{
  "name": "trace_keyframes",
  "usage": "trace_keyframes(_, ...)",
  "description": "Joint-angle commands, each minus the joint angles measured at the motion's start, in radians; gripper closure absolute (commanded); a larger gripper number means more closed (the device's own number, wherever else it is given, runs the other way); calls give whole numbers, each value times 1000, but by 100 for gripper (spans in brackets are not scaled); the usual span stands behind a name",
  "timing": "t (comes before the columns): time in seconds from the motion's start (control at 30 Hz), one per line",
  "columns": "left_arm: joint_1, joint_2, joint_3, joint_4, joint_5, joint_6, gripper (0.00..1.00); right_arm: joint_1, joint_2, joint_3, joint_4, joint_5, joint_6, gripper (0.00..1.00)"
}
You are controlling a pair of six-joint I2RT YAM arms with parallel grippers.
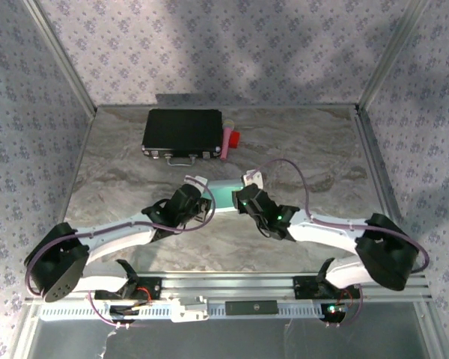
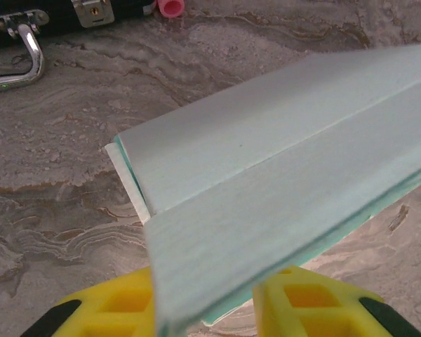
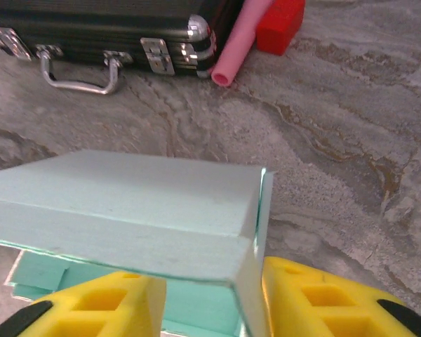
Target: Fold the paper box
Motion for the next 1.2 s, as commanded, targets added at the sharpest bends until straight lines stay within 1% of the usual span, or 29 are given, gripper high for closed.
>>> trace_keyframes(0.0,-8,-27,23,-24,-17,-5,67,4,-61,-5,-100,-34,38,54)
trace_keyframes(0.07,-10,-26,27,-27,-11,-6,64,4,-93,-7,-129,-52,56,52)
trace_keyframes(0.23,-19,-43,35,-45,10,-33,56,4,-185,-29,-158,-101,96,51)
trace_keyframes(0.33,-23,-64,41,-72,10,-53,54,4,-230,-24,-178,-119,112,51)
trace_keyframes(0.5,-24,-86,43,-94,17,-65,49,-7,-262,34,-231,-130,148,52)
trace_keyframes(0.57,-24,-88,43,-96,16,-63,49,-17,-257,66,-244,-136,156,54)
trace_keyframes(0.73,-24,-73,48,-98,12,-58,49,-53,-217,159,-259,-175,173,57)
trace_keyframes(0.83,-24,-53,41,-91,17,-65,48,-58,-178,218,-276,-178,179,58)
trace_keyframes(1.0,-24,-31,24,-80,12,-85,47,-57,-66,314,-305,-186,196,62)
trace_keyframes(1.1,-24,-39,26,-103,10,-93,44,-55,15,372,-320,-188,208,65)
trace_keyframes(1.17,-26,-58,26,-123,14,-97,41,-50,52,395,-316,-191,213,66)
